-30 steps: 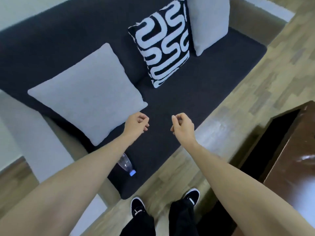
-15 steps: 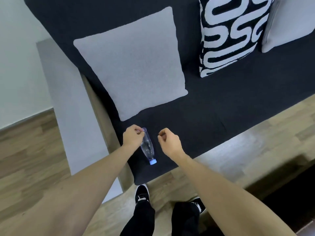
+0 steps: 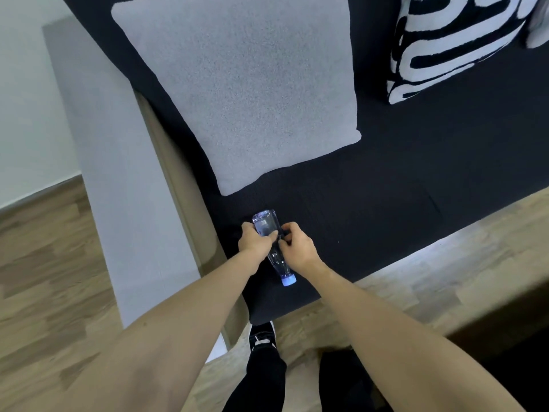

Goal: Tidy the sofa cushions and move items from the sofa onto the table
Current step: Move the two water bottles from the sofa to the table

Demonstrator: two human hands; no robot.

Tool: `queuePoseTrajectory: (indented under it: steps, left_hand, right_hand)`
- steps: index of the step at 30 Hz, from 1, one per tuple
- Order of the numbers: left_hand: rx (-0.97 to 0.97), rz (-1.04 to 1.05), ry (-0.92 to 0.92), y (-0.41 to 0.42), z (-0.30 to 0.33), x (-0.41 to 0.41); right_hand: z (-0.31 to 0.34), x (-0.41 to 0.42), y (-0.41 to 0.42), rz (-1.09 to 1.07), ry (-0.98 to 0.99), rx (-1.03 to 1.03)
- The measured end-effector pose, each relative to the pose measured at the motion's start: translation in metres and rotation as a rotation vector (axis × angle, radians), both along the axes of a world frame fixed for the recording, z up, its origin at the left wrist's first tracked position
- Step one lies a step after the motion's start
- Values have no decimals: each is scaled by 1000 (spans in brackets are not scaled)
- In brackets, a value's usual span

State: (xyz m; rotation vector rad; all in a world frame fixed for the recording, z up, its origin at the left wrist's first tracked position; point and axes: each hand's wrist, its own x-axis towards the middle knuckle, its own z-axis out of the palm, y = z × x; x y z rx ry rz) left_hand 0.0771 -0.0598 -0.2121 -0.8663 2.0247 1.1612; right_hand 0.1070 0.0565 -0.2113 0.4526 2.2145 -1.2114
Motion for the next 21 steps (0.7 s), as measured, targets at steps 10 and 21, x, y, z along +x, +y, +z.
queuePoseTrajectory:
  steps: [10,21]
  left_hand:
    - [53,-27,118,-1,16,-9]
    - [233,-37,243,12,50,-24]
  right_hand:
    - [19,5,16,33,238,-96]
    - [37,-3,50,-47,269,-152]
